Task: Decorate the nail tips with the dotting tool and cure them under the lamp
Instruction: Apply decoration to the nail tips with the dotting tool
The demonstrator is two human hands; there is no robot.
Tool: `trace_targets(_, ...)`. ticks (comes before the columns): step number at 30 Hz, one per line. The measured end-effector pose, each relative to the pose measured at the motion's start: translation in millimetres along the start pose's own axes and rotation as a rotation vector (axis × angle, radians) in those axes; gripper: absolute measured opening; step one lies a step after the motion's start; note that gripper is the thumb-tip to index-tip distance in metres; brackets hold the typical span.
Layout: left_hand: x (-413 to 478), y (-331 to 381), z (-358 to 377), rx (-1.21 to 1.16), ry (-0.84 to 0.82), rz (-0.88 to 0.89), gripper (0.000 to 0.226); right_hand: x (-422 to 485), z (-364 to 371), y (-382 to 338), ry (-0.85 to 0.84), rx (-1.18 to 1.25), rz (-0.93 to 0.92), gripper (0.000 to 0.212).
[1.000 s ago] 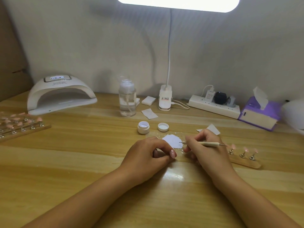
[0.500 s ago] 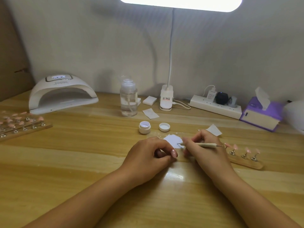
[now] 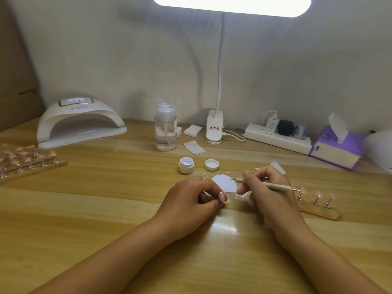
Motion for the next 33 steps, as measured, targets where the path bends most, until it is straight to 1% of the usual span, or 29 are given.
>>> trace_targets(4, 0, 0, -1, 0.007, 0.009, -0.002, 0.015, -6, 2, -12, -0.068, 0.152, -0.039, 0.016)
trace_targets(7, 0, 0, -2, 0.023, 0.015, -0.003, 0.019, -11, 8, -14, -0.122, 0.236, 0.018, 0.026)
trace_targets(8, 0, 0, -2, 0.026, 0.016, -0.004, 0.018, -13, 10, -13, -0.133, 0.246, 0.038, 0.026)
trace_targets(12, 1, 0, -2, 0.038, 0.014, -0.005, 0.018, -15, 11, -7, -0.122, 0.227, 0.073, 0.023)
trace_targets(16, 1, 0, -2, 0.053, 0.015, -0.003, 0.017, -16, 13, -6, -0.142, 0.148, 0.068, 0.02)
trace_targets(26, 1, 1, -2, 0.069, 0.012, 0.006, 0.008, -16, 18, -6, -0.184, 0.123, 0.053, 0.024)
trace_targets(33, 1, 2, -3, 0.076, 0.015, 0.007, 0.007, -17, 18, -8, -0.198, 0.093, 0.053, 0.024)
Point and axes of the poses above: each hand's wrist, its own x-axis towards the middle knuckle, its own z-axis out of the palm, y = z × x, the point moved 5 cm from there along x, towards the middle knuckle, and after that the axes turned 2 degrees about -y, right-handed, at the moved point
